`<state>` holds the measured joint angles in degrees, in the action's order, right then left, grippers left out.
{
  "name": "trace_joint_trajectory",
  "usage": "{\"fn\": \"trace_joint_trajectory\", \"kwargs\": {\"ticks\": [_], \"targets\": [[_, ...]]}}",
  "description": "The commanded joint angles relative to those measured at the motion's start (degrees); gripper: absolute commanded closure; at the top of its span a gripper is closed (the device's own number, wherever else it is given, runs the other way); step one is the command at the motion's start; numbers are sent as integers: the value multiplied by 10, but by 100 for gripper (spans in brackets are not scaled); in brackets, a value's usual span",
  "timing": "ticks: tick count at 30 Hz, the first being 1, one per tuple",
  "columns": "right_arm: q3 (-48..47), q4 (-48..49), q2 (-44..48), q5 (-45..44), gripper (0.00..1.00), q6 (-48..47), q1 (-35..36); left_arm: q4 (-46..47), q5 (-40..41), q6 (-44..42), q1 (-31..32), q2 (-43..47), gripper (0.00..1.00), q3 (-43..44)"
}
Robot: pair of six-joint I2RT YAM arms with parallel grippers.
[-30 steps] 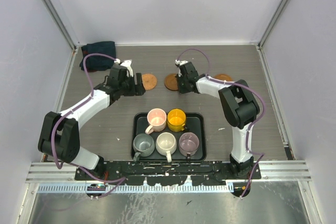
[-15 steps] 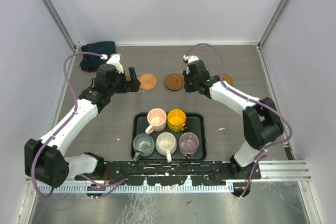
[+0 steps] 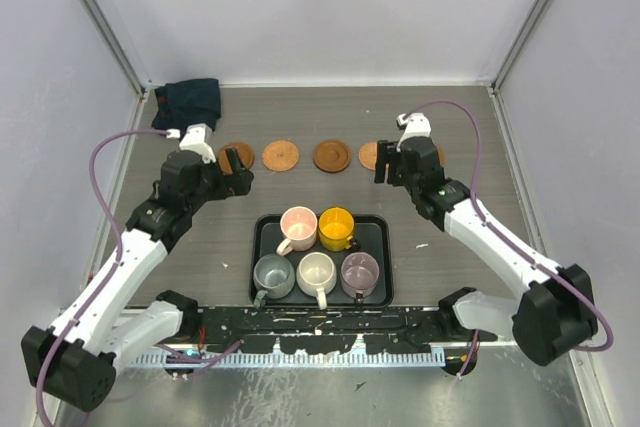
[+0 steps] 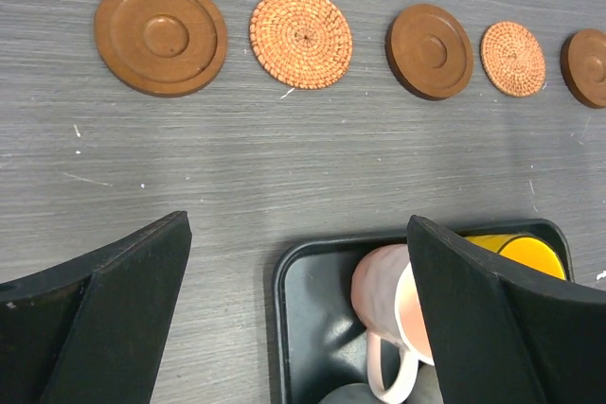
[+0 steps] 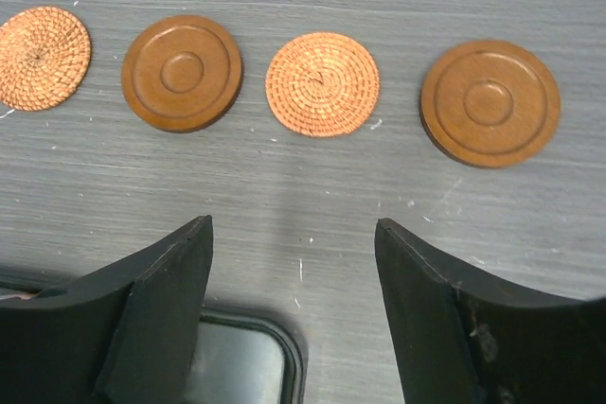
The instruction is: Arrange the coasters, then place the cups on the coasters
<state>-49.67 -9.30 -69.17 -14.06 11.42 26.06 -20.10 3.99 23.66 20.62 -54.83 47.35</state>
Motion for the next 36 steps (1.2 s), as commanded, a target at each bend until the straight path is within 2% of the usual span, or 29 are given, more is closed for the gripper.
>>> {"fn": "trace_joint_trajectory", "kwargs": {"ticks": [1,6,9,12,17,24,29,36], "targets": [[26,3,78,-44,28,32,-1,6,13,13,-1,55,2,-23],[45,-29,146,-50,38,45,-1,-1,11,23,0,88,2,-60],[38,-78,162,-42,46,46,-1,-6,9,18,1,97,2,-71],[23,-132,163,-7,49,52,-1,-10,11,12,4,107,2,-83],[19,-201,157,81,49,56,0,-10,16,5,18,120,2,-105],[36,-235,179,180,46,63,26,3,18,8,69,121,2,-134],[32,-252,171,190,45,64,78,12,19,4,107,110,2,-143],[38,-245,135,155,39,88,176,9,19,4,128,114,2,-151]]}}
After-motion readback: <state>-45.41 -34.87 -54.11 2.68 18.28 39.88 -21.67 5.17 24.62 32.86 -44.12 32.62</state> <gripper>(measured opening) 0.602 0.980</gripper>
